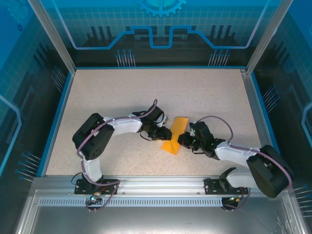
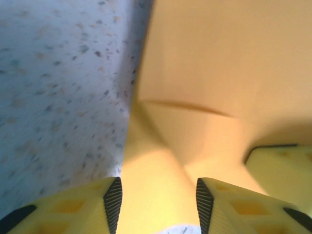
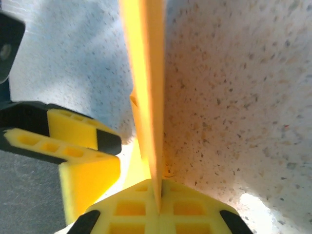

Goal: Fold a paper plane with a square sheet of paper (pick it up from the middle)
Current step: Turn over the paper at the center of the table.

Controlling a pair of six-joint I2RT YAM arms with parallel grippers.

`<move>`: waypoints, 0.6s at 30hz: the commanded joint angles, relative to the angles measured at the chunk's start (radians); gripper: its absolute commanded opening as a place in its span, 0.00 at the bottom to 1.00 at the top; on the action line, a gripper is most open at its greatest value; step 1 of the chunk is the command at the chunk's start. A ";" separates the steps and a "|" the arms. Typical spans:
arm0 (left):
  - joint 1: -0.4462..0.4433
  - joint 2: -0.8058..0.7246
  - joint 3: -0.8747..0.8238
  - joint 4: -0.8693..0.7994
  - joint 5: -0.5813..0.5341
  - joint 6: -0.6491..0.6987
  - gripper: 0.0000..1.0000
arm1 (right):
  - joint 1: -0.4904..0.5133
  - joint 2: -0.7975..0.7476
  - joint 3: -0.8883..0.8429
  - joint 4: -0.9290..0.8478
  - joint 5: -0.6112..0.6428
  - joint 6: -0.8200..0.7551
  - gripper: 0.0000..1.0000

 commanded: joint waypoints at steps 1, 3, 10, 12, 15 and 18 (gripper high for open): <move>0.011 -0.128 0.007 -0.104 -0.079 0.007 0.52 | -0.047 -0.066 0.039 -0.076 -0.039 -0.041 0.00; 0.019 -0.179 0.012 -0.131 -0.106 0.013 0.54 | -0.073 -0.092 0.050 -0.090 -0.060 -0.045 0.00; 0.053 -0.327 -0.049 -0.119 -0.110 -0.021 0.60 | -0.135 -0.137 0.120 -0.132 -0.125 -0.060 0.00; 0.059 -0.364 -0.076 -0.108 -0.117 -0.029 0.61 | -0.139 -0.140 0.171 -0.205 -0.114 -0.107 0.00; 0.076 -0.418 -0.110 -0.104 -0.136 -0.038 0.64 | -0.136 -0.122 0.295 -0.414 -0.048 -0.232 0.01; 0.101 -0.466 -0.139 -0.105 -0.138 -0.037 0.71 | -0.128 -0.091 0.396 -0.587 0.022 -0.327 0.01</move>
